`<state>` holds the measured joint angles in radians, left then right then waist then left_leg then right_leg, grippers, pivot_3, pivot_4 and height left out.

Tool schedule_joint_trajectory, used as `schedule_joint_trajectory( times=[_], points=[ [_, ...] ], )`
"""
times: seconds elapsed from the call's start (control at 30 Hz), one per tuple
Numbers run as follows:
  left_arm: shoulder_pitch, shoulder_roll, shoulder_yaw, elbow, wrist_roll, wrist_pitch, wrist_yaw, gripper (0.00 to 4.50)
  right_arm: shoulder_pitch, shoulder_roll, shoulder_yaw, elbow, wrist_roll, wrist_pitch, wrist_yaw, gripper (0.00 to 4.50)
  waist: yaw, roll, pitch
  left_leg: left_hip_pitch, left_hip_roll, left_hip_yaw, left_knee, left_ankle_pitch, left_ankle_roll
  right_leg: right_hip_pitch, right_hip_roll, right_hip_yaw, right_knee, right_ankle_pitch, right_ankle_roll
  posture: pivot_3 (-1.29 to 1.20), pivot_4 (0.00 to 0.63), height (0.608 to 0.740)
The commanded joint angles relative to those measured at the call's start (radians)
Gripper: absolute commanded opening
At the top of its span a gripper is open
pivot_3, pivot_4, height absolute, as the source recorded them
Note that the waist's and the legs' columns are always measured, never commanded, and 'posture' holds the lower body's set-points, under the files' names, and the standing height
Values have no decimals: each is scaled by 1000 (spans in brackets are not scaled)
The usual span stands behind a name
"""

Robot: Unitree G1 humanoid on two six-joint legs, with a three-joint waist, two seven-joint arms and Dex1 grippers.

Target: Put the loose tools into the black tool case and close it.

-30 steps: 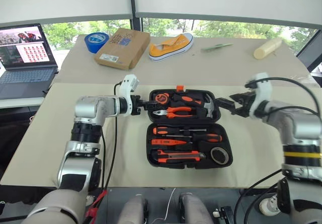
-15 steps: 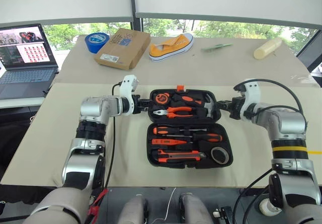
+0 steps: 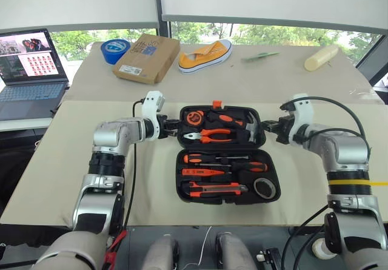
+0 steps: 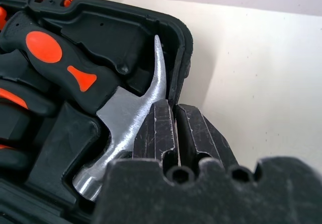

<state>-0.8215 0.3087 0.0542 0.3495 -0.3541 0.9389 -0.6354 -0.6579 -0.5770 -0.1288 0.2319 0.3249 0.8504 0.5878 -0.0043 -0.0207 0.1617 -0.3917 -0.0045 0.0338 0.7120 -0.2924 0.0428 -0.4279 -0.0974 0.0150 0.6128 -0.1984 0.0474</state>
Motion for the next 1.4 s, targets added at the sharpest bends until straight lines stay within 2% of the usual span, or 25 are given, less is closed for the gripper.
schedule_joint_trajectory(
  times=[0.03, 0.13, 0.2, 0.3, 0.43, 0.53, 0.73, 0.9, 0.97, 1.0, 1.07, 1.17, 1.2, 1.23, 1.37, 1.4],
  points=[
    [-26, -19, -39, -84, -8, -131, -63, 0, -66, 22, -38, -35, 10, -115, -12, 29, 0, 0, 0, 0, 0, 0, 0, 0, 0, 0, 0, 0, 0, 0, 0, 0, 150, 735],
    [-44, -26, -50, -94, 7, -224, -73, 0, -101, 28, -10, -43, -21, -181, -14, 29, -3, 0, 0, -3, 0, 0, 0, 0, -1, -3, 0, 0, 0, 0, 0, 0, 150, 735],
    [-51, -33, -56, -95, 20, -286, -79, 0, -117, 27, 15, -31, -64, -272, -11, 29, -5, 0, 0, -11, -1, 1, 1, 2, -3, -13, -1, 1, 3, 0, 0, 0, 150, 735],
    [-58, -46, -50, -98, 22, -350, -76, 0, -153, 48, -11, -20, -81, -352, -44, 29, -6, 0, 0, -14, -2, 1, 1, 3, -5, -18, -1, 1, 5, 1, 0, 0, 150, 735],
    [-25, -34, -75, -124, 44, -440, -101, 0, -137, 44, -4, -38, -97, -421, -17, 29, -7, 0, 0, -19, -5, 1, 1, 4, -5, -23, -2, 1, 7, 1, 0, 0, 150, 735],
    [44, -9, -106, -176, 73, -521, -137, 0, -68, 29, 13, -94, -101, -454, 19, 29, -8, 0, 0, -21, -6, 2, 1, 4, -5, -27, -3, 1, 10, 1, 0, 0, 150, 735],
    [256, 59, -126, -343, 145, -687, -130, 0, 185, -30, -1, -263, -113, -594, 82, 29, -9, 0, 0, -18, -6, 2, 0, 4, -4, -28, -4, 0, 13, 1, 0, 0, 150, 735],
    [416, 114, -88, -507, 121, -639, -105, 0, 384, -77, -88, -416, -30, -625, 171, 29, -8, 0, 0, -10, -7, 2, 1, 1, 0, -20, -6, 1, 12, 1, 0, 0, 150, 735],
    [509, 152, -53, -606, 86, -585, -107, 754, 488, -112, -157, -500, 38, -590, 221, 605, -8, 0, 0, -2, -4, 2, 0, -5, 11, -10, -4, 0, 10, 0, 0, 0, 150, 735],
    [552, 170, -27, -654, 62, -552, -106, 844, 536, -130, -195, -538, 66, -571, 241, 729, -8, 1, 0, -2, -4, 2, 0, -5, 11, -10, -5, 0, 10, 0, 0, 0, 150, 735],
    [628, 212, 40, -741, 11, -475, -98, 1556, 634, -170, -281, -603, 115, -521, 271, 1415, -7, 1, 0, -1, -4, 3, 0, -6, 12, -10, -5, 0, 10, 0, 0, 0, 150, 735],
    [683, 302, 136, -793, -85, -356, -126, 2496, 820, -254, -401, -684, 196, -455, 394, 2318, 2, 0, 0, -2, -2, 2, 0, -6, 12, -10, -5, -1, 9, 0, 0, 0, 150, 735],
    [684, 335, 156, -785, -113, -324, -147, 2934, 880, -281, -432, -702, 219, -432, 442, 2436, 7, 0, 0, -1, -2, 2, 1, -6, 12, -9, -5, -1, 9, 0, 0, 0, 150, 735],
    [671, 369, 164, -755, -121, -317, -175, 3157, 946, -307, -458, -718, 234, -421, 504, 2436, 11, 0, 0, 0, -2, 2, 2, -6, 12, -8, -5, -1, 8, 0, -1, 0, 150, 735],
    [538, 442, 81, -552, -53, -397, -267, 3157, 1104, -381, -466, -742, 253, -415, 665, 2436, 23, -1, 0, 14, 0, 2, 0, -7, 13, 10, -2, -3, -3, 0, -2, 0, 150, 735],
    [485, 443, 37, -482, -16, -444, -290, 3189, 1108, -390, -440, -739, 238, -431, 673, 2169, 22, -1, 0, 15, 1, 2, 0, -7, 13, 10, 0, -3, -3, 0, -2, 0, 150, 735]
  ],
)
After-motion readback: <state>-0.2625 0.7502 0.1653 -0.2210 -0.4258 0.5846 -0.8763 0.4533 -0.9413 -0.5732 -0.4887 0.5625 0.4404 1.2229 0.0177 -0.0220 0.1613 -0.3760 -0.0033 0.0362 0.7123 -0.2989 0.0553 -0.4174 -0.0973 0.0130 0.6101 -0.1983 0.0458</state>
